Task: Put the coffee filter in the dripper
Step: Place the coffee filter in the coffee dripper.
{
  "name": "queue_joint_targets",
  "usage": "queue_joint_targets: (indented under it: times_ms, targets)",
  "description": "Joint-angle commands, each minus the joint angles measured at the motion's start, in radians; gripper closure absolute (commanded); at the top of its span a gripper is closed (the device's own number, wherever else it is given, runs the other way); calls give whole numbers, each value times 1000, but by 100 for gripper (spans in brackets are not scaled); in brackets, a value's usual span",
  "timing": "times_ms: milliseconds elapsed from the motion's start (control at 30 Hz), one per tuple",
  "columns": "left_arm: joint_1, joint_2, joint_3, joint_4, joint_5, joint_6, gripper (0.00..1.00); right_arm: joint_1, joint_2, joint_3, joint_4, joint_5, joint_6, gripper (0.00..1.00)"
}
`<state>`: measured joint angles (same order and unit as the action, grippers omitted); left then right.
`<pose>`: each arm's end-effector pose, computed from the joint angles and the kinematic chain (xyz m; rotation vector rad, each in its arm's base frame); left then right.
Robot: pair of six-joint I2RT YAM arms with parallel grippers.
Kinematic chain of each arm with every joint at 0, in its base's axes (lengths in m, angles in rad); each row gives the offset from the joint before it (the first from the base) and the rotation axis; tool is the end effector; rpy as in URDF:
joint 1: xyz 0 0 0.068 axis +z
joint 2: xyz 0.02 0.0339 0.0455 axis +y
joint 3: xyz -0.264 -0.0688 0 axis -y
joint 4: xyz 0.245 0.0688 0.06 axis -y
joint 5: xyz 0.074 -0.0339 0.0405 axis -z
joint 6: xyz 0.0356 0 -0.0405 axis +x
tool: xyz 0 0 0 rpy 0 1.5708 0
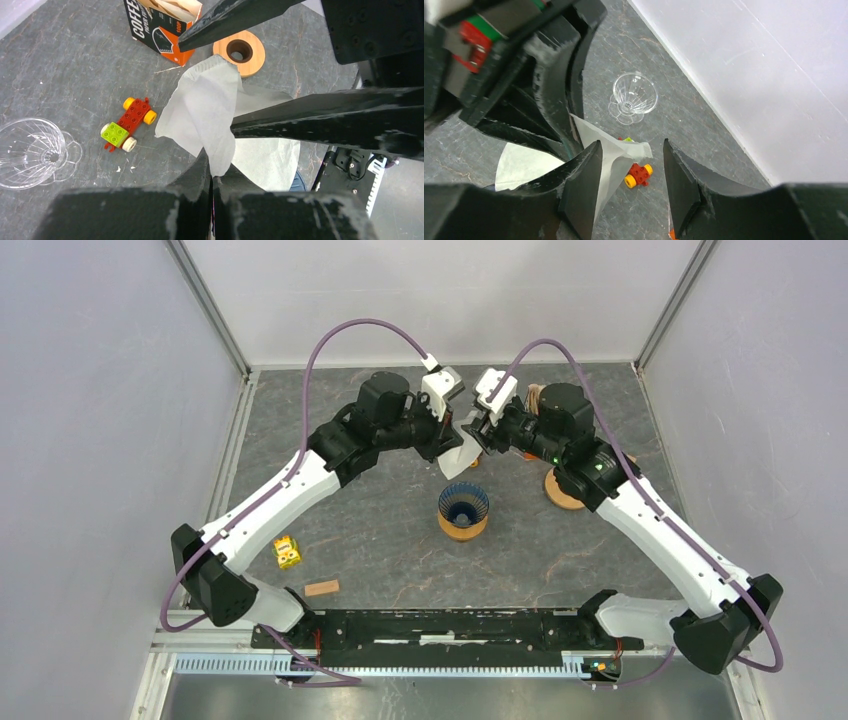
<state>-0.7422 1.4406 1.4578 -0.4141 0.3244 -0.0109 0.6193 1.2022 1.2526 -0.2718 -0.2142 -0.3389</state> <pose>0.2348 -0.2308 0.3978 0.9293 1.8112 -0.8029 0.2176 0.1644 0.4081 -0.9658 1.5238 0.3923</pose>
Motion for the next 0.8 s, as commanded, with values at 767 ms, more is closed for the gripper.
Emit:
queue_joint_targets:
  times_ms: [767]
  targets:
    - [-14, -34, -15, 3, 29, 83, 97, -8, -6, -1, -17, -86, -55, 68]
